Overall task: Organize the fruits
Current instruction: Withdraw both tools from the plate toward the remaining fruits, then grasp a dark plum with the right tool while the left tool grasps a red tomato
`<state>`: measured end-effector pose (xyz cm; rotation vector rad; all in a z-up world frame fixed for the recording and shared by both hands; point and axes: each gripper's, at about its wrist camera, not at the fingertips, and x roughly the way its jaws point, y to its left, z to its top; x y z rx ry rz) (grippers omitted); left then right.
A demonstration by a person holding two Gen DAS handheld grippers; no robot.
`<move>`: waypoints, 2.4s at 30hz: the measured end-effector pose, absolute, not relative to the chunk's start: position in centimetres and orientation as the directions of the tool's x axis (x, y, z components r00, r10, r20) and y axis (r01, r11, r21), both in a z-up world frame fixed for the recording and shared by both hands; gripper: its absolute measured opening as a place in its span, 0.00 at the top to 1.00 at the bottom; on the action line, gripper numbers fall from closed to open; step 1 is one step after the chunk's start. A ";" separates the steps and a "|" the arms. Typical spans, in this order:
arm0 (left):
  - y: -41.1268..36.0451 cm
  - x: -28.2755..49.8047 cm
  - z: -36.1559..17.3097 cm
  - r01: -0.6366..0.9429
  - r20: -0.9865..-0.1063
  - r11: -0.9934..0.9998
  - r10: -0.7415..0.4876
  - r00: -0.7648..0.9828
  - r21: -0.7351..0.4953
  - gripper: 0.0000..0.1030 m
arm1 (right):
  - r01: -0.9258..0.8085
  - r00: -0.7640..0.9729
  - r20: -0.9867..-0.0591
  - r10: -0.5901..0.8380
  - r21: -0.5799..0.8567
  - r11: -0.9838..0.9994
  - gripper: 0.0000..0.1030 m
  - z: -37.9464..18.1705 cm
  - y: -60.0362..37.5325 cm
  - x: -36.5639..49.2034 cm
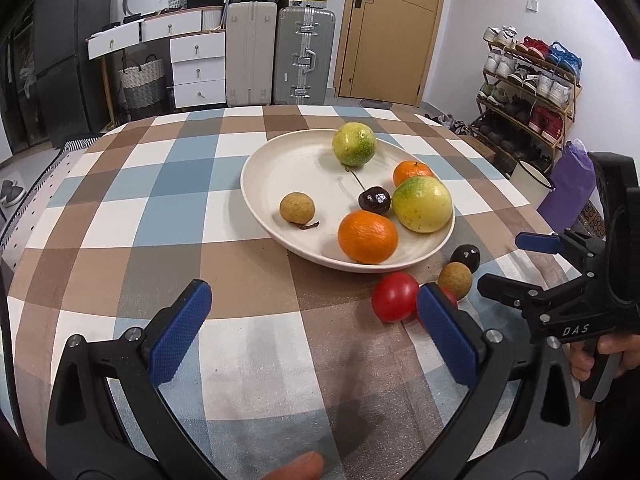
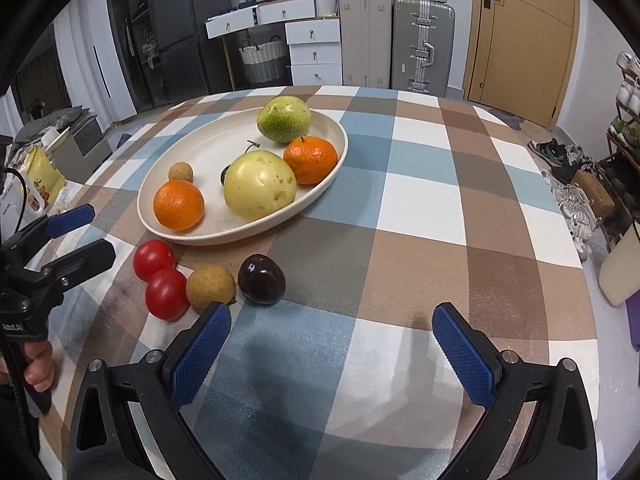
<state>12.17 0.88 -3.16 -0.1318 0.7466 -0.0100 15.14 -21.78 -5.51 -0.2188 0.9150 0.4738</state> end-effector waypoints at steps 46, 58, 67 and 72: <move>0.4 12.6 -3.7 -0.017 -0.701 0.987 -0.102 0.706 -0.160 0.01 | -0.637 0.419 -0.775 0.473 0.120 0.761 0.74 -5.2 -19.4 15.0; 0.0 14.1 -4.6 -0.032 -0.730 0.979 -0.130 0.671 -0.203 0.08 | -0.591 0.471 -0.734 0.489 0.149 0.793 0.74 -3.9 -21.0 14.8; -1.0 14.7 -4.8 0.058 -0.715 0.964 -0.234 0.658 -0.261 0.34 | -0.589 0.475 -0.731 0.489 0.148 0.794 0.74 -4.0 -21.1 14.9; -0.8 14.8 -5.2 0.093 -0.698 0.926 -0.340 0.631 -0.367 0.44 | -0.586 0.479 -0.726 0.493 0.154 0.796 0.74 -3.9 -21.2 14.8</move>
